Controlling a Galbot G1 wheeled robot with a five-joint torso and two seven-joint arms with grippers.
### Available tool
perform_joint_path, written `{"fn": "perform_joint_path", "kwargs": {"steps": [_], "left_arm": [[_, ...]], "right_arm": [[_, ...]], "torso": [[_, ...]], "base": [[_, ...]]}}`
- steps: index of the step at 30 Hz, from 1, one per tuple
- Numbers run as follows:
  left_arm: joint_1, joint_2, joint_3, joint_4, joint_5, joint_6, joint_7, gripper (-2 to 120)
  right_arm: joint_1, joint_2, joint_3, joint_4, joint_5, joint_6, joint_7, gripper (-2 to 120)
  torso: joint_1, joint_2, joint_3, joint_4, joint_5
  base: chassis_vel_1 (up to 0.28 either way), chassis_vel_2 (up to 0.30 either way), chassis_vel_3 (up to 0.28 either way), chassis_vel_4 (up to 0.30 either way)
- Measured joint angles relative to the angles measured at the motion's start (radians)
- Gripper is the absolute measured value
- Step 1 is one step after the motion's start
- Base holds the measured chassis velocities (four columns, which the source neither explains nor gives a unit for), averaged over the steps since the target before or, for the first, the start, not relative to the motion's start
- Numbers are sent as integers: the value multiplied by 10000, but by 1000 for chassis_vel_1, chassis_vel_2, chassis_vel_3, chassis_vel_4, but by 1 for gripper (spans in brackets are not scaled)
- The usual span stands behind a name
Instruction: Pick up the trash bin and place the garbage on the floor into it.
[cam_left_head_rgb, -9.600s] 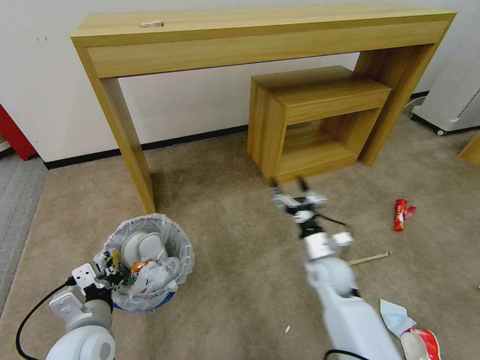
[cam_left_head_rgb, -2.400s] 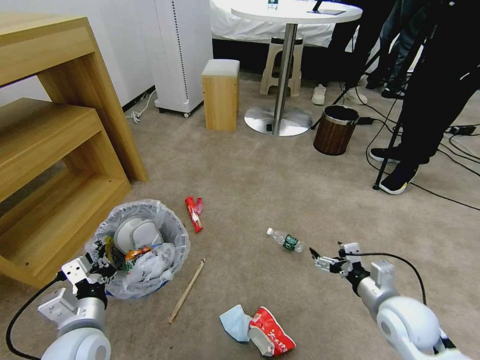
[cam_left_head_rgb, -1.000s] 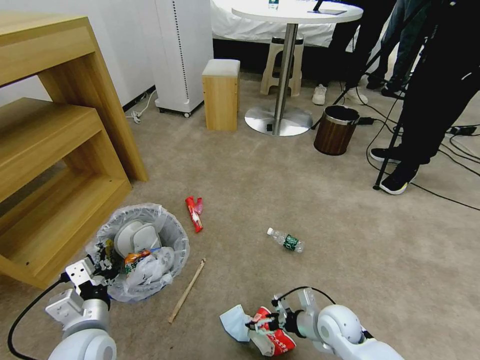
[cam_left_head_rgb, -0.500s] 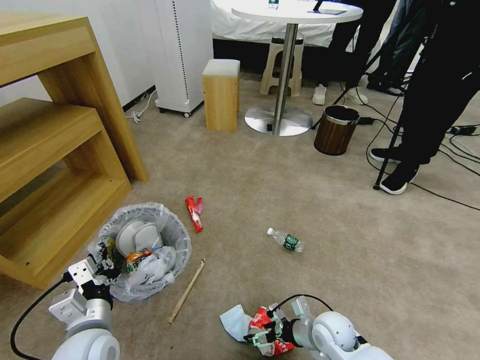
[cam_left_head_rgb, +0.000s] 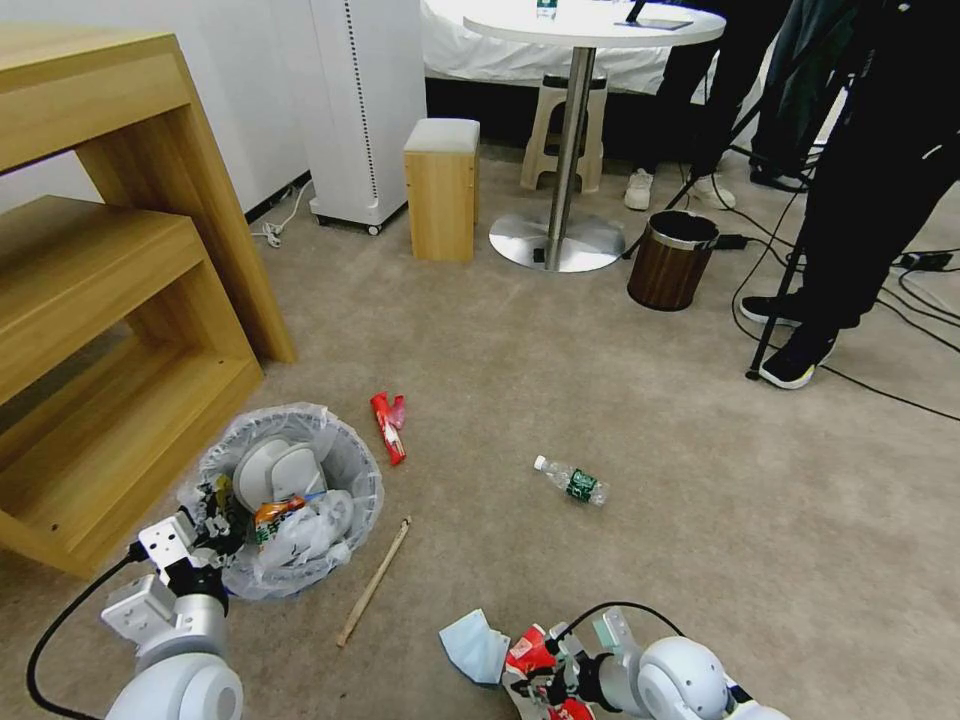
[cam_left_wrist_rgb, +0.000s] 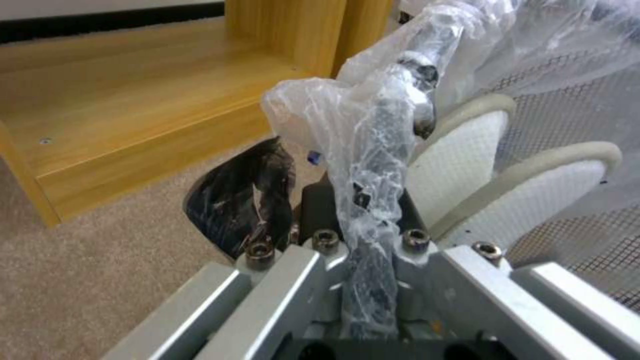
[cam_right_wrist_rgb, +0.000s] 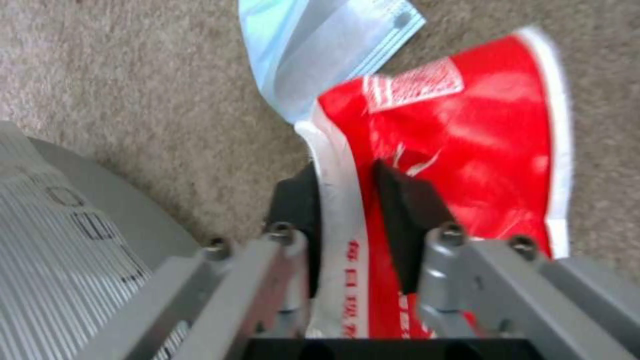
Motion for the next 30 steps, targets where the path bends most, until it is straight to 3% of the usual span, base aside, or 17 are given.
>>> {"fn": "perform_joint_path", "kwargs": {"steps": [2, 5, 7, 21, 27, 30], "left_arm": [[-5, 7, -1, 6, -9, -1, -1, 1], [-42, 52, -18, 23, -111, -1, -6, 1], [-54, 69, -24, 23, -155, -2, -9, 1], [-59, 266, -221, 25, -579, 252, -63, 1], [-13, 341, -348, -10, -736, 299, -71, 1], [23, 350, -368, -10, -760, 299, -67, 1]], "right_arm": [[-10, -7, 19, 14, -3, 0, 5, 17], [-78, -80, 107, 122, -12, 3, 46, 2], [-122, -135, 155, 215, -12, 4, 62, 0], [-412, -673, 924, 1522, 210, 107, 198, 0], [-364, -1025, 1456, 2680, 477, 300, 315, 0], [-210, -1191, 1918, 3488, 489, 841, 216, 0]], "torso": [[0, 0, 0, 0, 0], [0, 0, 0, 0, -1], [0, 0, 0, 0, 0], [0, 0, 0, -1, -1], [0, 0, 0, -1, 0], [0, 0, 0, 0, 0]], "base": [[0, 0, 0, 0], [0, 0, 0, 0], [0, 0, 0, 0], [0, 0, 0, 0], [0, 0, 0, 0], [0, 0, 0, 0]]}}
